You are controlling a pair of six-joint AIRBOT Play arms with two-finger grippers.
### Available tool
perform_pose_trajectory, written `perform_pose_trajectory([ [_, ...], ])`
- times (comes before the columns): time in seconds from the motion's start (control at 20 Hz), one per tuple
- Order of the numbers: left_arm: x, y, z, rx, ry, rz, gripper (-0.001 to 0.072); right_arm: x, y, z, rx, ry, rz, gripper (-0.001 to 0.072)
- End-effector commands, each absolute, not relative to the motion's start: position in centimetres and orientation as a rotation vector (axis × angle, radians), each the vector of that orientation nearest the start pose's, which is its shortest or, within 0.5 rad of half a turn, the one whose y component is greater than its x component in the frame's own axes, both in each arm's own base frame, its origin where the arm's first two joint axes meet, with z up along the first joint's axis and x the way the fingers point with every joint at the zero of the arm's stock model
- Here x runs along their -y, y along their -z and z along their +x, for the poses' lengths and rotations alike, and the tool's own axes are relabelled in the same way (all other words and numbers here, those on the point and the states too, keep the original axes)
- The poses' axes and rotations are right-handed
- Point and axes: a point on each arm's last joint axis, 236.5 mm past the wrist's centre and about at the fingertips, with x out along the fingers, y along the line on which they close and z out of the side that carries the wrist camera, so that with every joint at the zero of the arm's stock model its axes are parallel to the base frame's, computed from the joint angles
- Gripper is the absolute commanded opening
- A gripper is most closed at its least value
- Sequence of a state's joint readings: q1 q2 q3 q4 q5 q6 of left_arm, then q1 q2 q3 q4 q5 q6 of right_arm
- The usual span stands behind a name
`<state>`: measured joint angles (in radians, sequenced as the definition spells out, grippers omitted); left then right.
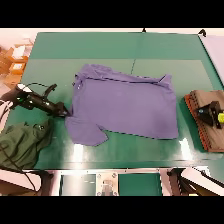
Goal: Fold the shirts.
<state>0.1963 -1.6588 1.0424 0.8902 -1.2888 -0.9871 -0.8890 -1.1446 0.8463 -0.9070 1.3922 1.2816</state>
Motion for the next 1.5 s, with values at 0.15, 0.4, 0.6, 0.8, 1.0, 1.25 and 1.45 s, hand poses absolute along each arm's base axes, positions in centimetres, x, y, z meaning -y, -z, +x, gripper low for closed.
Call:
perform_pose_trajectory([
  [0.15, 8.6, 9.9, 33.6, -1.548, 0.685, -0.443, 0.0027, 6.5, 6.6, 19.1, -1.419, 0.254, 1.256, 0.0512],
  [0.4, 8.6, 9.9, 33.4, -1.554, 0.692, -0.443, 0.0026, 4.2, 10.9, 20.8, -1.323, 0.258, 1.242, 0.0512],
  [0.6, 8.6, 9.9, 33.4, -1.554, 0.692, -0.443, 0.0025, 3.1, 11.5, 23.7, -1.256, 0.175, 1.265, 0.0477],
  [0.8, 8.5, 8.3, 34.3, -1.507, 0.692, -0.414, 0.0025, 2.1, 9.7, 25.8, -1.204, 0.063, 1.284, 0.0016],
  [1.0, 8.2, -2.6, 38.4, -1.225, 0.678, -0.291, 0.0025, 3.4, 1.6, 29.9, -1.076, -0.103, 1.212, 0.0015],
  [1.25, 9.8, -29.7, 38.1, -0.566, 0.637, -0.127, 0.0025, 5.2, -23.3, 35.4, -0.578, -0.284, 0.884, 0.0015],
  [1.45, 10.3, -52.4, 26.9, 0.091, 0.507, 0.045, 0.0025, 2.4, -42.3, 31.5, -0.193, -0.273, 0.478, 0.0015],
])
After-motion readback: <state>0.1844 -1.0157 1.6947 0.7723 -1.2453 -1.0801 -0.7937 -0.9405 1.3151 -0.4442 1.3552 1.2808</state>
